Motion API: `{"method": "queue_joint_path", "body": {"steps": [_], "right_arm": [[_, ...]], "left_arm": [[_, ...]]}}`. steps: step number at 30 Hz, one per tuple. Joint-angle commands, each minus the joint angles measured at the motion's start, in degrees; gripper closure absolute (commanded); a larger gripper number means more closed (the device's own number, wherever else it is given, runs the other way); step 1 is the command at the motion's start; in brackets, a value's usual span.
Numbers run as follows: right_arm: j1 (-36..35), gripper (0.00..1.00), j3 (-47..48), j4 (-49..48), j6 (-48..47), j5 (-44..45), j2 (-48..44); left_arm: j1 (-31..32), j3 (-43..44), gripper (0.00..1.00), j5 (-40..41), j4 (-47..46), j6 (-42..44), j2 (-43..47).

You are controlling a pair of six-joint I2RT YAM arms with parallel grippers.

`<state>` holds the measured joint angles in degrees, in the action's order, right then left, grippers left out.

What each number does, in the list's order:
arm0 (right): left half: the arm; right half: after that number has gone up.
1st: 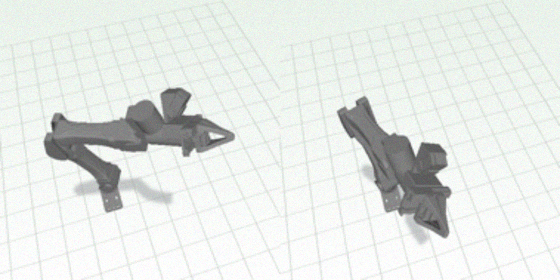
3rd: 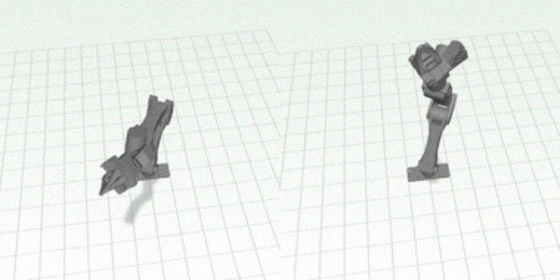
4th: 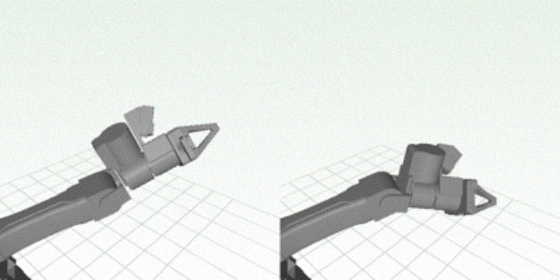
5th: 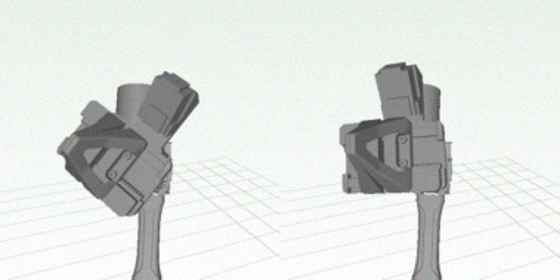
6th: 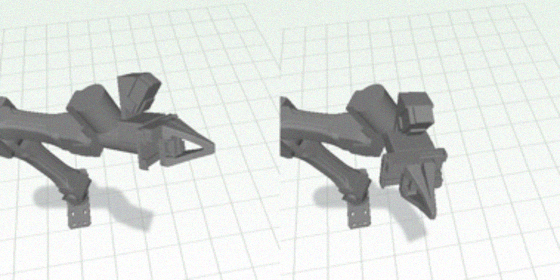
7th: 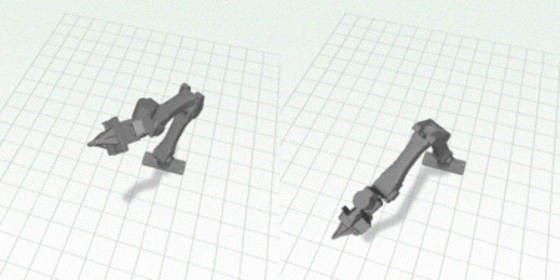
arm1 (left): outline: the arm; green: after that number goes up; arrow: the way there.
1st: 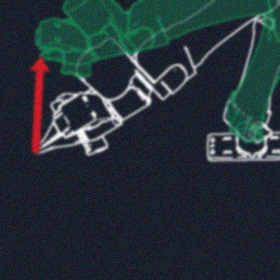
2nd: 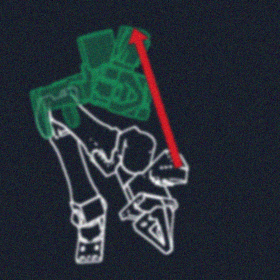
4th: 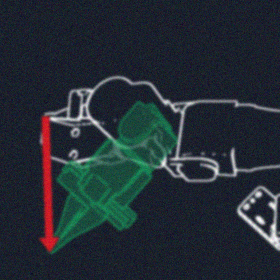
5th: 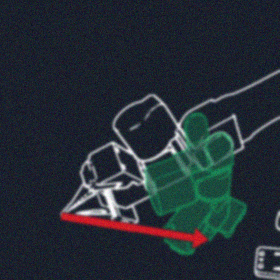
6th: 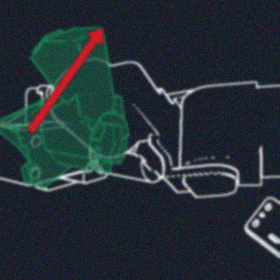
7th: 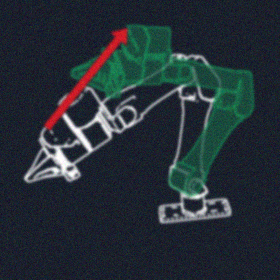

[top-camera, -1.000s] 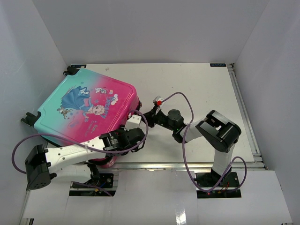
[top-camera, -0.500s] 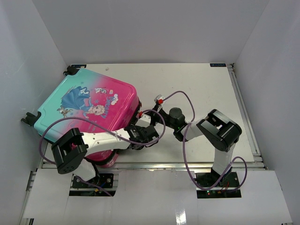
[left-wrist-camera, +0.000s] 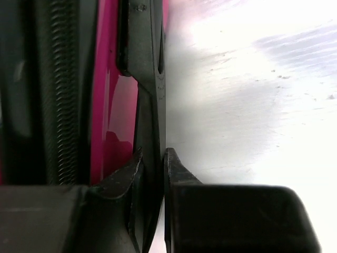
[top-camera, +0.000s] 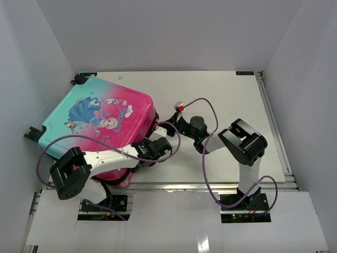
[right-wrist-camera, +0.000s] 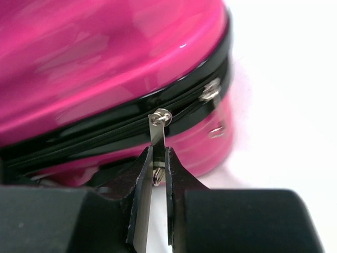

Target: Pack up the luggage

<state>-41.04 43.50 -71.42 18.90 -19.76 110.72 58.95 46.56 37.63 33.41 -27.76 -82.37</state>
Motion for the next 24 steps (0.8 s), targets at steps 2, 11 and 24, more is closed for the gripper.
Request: {"method": "queue_joint_path", "body": {"steps": [2,11,24], "right_arm": [[5.21,0.92,7.01,-2.28,3.13,1.38,2.55],[8.31,0.92,17.42,0.61,7.24,-1.45,10.64],[16.26,0.34,16.49,4.14,10.60,-5.50,8.72]], "left_arm": [[0.02,-4.67,1.00,-6.61,-6.52,-0.02,12.56],[-0.50,-5.69,1.00,-8.07,-7.58,1.68,13.58],[-10.08,9.03,1.00,-19.90,-29.85,18.38,-4.01]]}}
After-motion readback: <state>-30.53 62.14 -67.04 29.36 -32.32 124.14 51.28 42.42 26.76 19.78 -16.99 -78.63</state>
